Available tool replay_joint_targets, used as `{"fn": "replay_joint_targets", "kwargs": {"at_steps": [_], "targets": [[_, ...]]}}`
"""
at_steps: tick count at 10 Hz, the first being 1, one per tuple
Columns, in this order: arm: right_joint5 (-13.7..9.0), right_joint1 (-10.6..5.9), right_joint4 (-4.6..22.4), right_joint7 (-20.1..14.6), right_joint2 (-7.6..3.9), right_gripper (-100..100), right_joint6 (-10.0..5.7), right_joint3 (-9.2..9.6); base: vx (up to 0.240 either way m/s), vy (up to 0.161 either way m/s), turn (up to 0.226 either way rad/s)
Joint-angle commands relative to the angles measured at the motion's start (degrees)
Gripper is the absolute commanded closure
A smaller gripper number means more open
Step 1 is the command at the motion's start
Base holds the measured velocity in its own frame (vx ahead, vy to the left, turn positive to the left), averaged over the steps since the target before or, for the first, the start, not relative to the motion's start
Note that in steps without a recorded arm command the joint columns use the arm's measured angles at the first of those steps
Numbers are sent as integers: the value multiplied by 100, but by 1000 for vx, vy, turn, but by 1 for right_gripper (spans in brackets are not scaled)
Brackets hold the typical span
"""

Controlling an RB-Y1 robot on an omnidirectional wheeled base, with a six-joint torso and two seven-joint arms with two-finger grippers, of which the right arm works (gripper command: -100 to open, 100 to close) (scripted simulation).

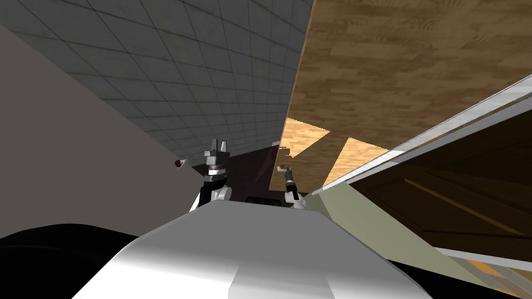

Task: Push the door open

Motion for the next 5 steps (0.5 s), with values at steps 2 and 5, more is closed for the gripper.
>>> {"fn": "replay_joint_targets", "kwargs": {"at_steps": [2, 5], "targets": [[-71, -17, -33, 51, 81, 100, 1, -131, 166, 101, -65], [-125, -10, -16, 72, 58, 100, 7, -243, 110, 88, -60]]}}
